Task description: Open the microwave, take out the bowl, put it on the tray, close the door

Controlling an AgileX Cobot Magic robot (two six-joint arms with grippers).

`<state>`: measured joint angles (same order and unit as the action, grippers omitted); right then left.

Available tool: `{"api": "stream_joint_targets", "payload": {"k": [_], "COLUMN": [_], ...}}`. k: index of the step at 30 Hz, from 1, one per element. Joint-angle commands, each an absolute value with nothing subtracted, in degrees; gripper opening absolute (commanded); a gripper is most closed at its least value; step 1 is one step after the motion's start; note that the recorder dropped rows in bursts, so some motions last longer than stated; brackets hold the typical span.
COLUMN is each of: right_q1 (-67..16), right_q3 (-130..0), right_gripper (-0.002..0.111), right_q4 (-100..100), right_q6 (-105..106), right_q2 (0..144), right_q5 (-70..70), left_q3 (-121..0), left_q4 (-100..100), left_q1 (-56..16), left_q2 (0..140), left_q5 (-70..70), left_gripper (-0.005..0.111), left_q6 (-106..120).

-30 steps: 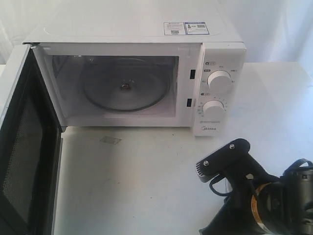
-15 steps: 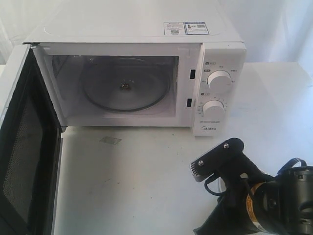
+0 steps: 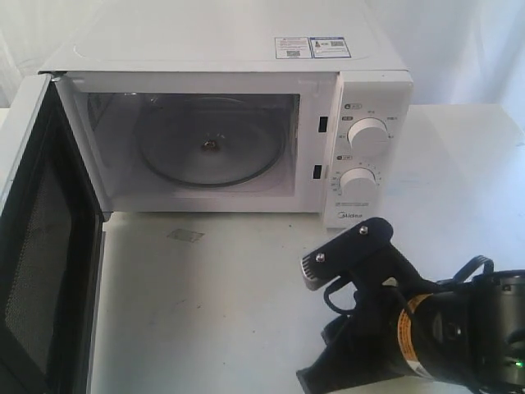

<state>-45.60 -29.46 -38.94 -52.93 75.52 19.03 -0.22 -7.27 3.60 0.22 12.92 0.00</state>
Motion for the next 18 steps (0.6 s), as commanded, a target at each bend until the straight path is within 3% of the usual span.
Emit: {"api": "stream_joint_targets", "payload": {"k": [1,5,10,18], "right_q1": [-45.10,-45.10,-45.10,-45.10], "right_q3": [-31.39,-32.70,-33.35,-33.35], "right_gripper": [0.039,0.032,0.000,0.000], "right_q4": [-35.98,-35.64,-35.75,-37.15], "right_q6": [-52.69,-52.69,-52.38,-44.84], "right_q2": [71.01,65.39,56.20,44.50], "right_q5": [17.94,17.80,17.49,11.62], "left_q3": [0.00,0.00,0.00,0.00], "left_q4": [-7.66,-7.66,-7.66,-7.66], "left_q1": [3.26,3.26,3.26,3.26], "left_q2": [0.00,0.00,0.00,0.00], "left_q5": [12.91,12.91,12.91,12.91], "left_gripper": [0.000,0.000,0.000,0.000], "left_q6": [0.00,0.00,0.00,0.00]}}
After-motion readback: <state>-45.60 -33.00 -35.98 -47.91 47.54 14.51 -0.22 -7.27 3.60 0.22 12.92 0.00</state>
